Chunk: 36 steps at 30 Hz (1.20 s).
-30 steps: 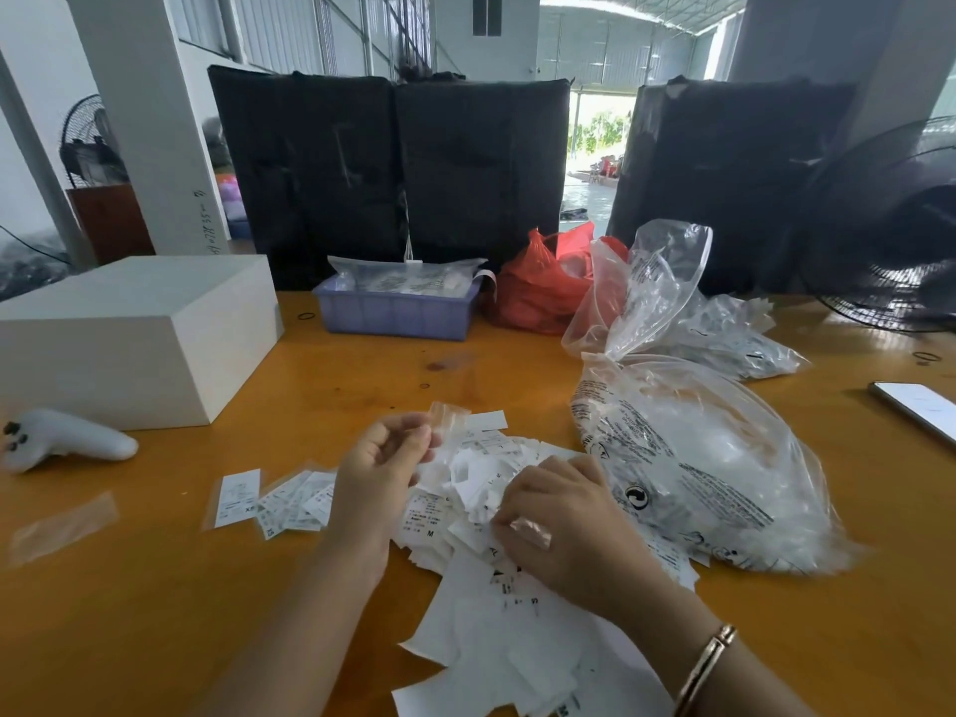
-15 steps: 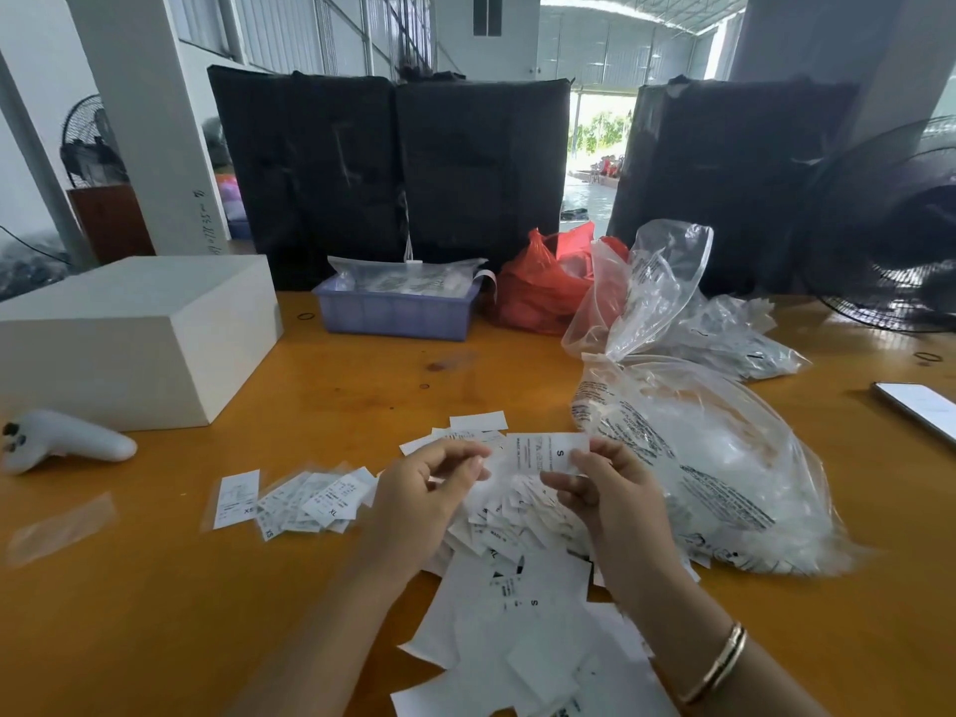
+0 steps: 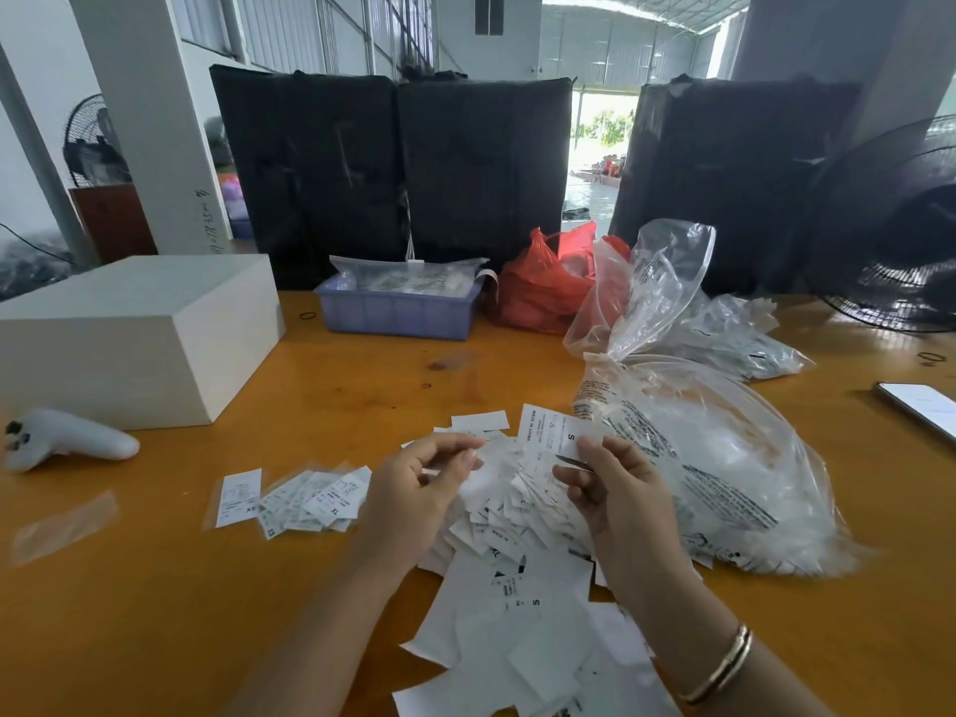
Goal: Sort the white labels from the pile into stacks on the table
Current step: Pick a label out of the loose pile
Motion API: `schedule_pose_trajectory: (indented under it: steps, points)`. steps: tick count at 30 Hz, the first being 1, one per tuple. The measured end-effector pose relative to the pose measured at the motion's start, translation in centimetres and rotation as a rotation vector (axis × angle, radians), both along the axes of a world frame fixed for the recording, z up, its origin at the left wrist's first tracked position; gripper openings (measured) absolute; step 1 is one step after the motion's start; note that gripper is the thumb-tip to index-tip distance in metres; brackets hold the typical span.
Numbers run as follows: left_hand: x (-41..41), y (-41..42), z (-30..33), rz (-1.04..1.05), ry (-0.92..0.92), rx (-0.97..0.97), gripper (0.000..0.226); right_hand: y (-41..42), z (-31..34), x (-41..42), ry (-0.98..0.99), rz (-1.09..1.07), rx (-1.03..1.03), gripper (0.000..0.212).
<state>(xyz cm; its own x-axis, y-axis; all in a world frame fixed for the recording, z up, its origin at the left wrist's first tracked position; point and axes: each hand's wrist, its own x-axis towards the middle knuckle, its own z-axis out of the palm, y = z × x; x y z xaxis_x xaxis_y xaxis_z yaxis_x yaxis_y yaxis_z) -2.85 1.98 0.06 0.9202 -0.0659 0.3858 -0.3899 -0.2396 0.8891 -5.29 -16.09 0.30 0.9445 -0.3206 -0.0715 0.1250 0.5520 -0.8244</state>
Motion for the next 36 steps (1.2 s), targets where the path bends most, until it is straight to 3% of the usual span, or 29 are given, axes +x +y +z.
schedule_pose_trajectory:
  steps: [7, 11, 19, 36]
  points:
    - [0.1, 0.1, -0.1, 0.002, 0.016, -0.037, 0.019, 0.5, -0.2, -0.1, -0.021, 0.052, -0.163, 0.014]
    - [0.2, 0.2, -0.1, -0.011, 0.013, -0.064, 0.018, 1.0, -0.5, -0.2, -0.012, 0.055, -0.338, 0.006]
    - [0.4, 0.4, -0.1, -0.003, 0.001, -0.083, 0.017, 0.3, 0.0, -0.3, -0.048, 0.054, -0.396, 0.002]
    - [0.2, 0.0, -0.4, -0.141, 0.062, -0.008, 0.024, 1.5, -0.4, -0.5, -0.054, 0.17, -0.768, 0.005]
